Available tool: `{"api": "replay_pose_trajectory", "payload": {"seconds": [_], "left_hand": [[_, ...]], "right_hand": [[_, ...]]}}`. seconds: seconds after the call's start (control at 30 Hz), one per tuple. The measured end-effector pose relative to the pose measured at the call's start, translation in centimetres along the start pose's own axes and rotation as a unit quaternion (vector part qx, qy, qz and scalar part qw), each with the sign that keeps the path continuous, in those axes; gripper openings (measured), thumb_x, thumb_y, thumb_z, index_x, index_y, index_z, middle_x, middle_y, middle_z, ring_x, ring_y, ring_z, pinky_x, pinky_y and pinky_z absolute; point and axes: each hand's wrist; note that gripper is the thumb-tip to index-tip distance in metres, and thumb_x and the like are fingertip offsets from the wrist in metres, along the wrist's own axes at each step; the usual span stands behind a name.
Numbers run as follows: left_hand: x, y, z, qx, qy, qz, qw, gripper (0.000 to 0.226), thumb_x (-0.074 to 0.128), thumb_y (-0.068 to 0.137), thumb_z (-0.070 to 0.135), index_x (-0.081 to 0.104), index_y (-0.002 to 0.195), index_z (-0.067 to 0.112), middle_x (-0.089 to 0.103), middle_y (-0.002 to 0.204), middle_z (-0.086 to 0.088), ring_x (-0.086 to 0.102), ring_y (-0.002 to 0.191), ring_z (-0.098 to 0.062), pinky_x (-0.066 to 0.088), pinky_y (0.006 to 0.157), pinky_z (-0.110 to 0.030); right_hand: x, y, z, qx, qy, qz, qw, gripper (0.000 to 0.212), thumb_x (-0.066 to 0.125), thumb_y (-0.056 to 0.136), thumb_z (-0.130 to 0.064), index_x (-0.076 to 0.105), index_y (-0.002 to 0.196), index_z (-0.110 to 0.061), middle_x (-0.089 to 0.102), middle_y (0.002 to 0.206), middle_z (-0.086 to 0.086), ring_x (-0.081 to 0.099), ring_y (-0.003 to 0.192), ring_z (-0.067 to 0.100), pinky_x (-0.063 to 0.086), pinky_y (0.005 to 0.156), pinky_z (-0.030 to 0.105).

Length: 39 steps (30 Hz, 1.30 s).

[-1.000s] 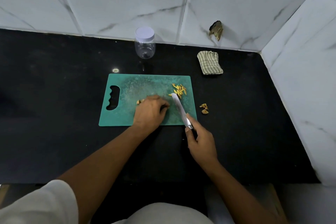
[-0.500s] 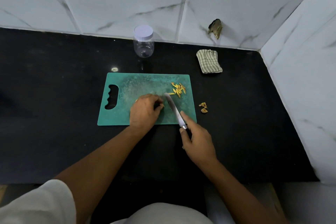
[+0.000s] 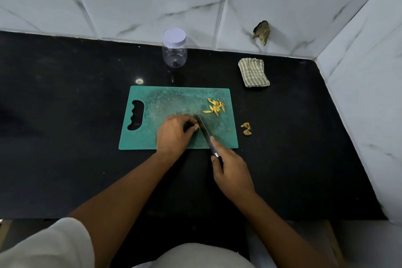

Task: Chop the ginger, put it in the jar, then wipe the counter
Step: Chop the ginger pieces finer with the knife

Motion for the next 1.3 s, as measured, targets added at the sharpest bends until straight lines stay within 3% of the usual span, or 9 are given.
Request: {"api": "replay_pose_trajectory", "payload": {"seconds": [0.17,0.33,0.57,0.73,0.9,1.1,1.3], "left_hand": [[0.0,0.0,-0.4,0.039,0.011,0.005,0.999,0.007,0.077,0.089,0.029,0.075,0.095,0.027,0.070,0.098,0.011,0.061,0.094,-0.012,0.050,0.072,-0.030],[0.0,0.3,-0.7,0.057,-0.004,-0.001,0.998,0.006,0.077,0.089,0.027,0.078,0.094,0.025,0.072,0.098,0.012,0.062,0.094,-0.009,0.054,0.081,-0.030],[0.1,0.3,-0.9,0.070,-0.001,0.003,0.998,0.004,0.077,0.090,0.026,0.077,0.093,0.024,0.073,0.098,0.012,0.063,0.093,-0.010,0.055,0.079,-0.031],[0.3,0.1,-0.9,0.072,-0.006,0.011,0.997,0.007,0.078,0.089,0.026,0.078,0.095,0.022,0.074,0.101,0.009,0.064,0.093,-0.012,0.053,0.078,-0.028],[0.4,-0.3,-0.8,0.055,-0.017,0.024,0.998,0.008,0.077,0.091,0.028,0.077,0.097,0.024,0.074,0.099,0.009,0.063,0.092,-0.012,0.050,0.076,-0.028],[0.4,-0.4,-0.5,0.045,-0.022,0.023,0.998,0.009,0.076,0.091,0.027,0.077,0.099,0.024,0.073,0.099,0.009,0.063,0.093,-0.012,0.054,0.079,-0.033],[0.3,-0.4,-0.6,0.055,-0.014,0.019,0.998,0.007,0.075,0.092,0.028,0.076,0.097,0.024,0.073,0.098,0.008,0.062,0.092,-0.013,0.051,0.078,-0.030]], "right_hand": [[-0.4,0.0,0.0,-0.006,-0.002,-0.001,1.000,0.057,0.053,0.104,-0.020,0.039,0.157,-0.037,0.065,0.128,-0.004,0.061,0.114,0.010,0.053,0.094,0.034],[-0.4,0.3,-0.1,-0.008,-0.029,-0.011,1.000,0.058,0.050,0.104,-0.021,0.037,0.158,-0.036,0.065,0.127,0.000,0.063,0.113,0.017,0.055,0.093,0.042],[0.5,0.4,-0.1,-0.007,-0.112,-0.033,0.993,0.064,0.044,0.107,-0.021,0.020,0.164,-0.036,0.061,0.113,0.002,0.062,0.086,0.024,0.053,0.073,0.042],[0.8,0.2,-0.7,-0.014,-0.187,-0.034,0.982,0.069,0.044,0.105,-0.016,0.014,0.165,-0.031,0.060,0.120,0.006,0.066,0.086,0.028,0.043,0.067,0.037],[0.2,0.3,-0.9,-0.006,-0.191,-0.049,0.980,0.069,0.043,0.106,-0.017,0.011,0.165,-0.032,0.059,0.122,0.007,0.064,0.088,0.028,0.041,0.067,0.035],[-0.4,-0.8,0.1,-0.010,-0.208,-0.064,0.976,0.072,0.043,0.104,-0.017,0.009,0.165,-0.034,0.057,0.120,0.006,0.064,0.084,0.027,0.051,0.071,0.040],[-0.5,0.0,-0.5,-0.010,-0.271,-0.088,0.959,0.082,0.047,0.102,-0.016,-0.002,0.165,-0.031,0.051,0.135,0.006,0.064,0.099,0.027,0.053,0.080,0.038]]}}
Point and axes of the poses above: each hand's wrist, its own y-axis towards the middle knuckle, its own x-axis out of the palm, z = x × y
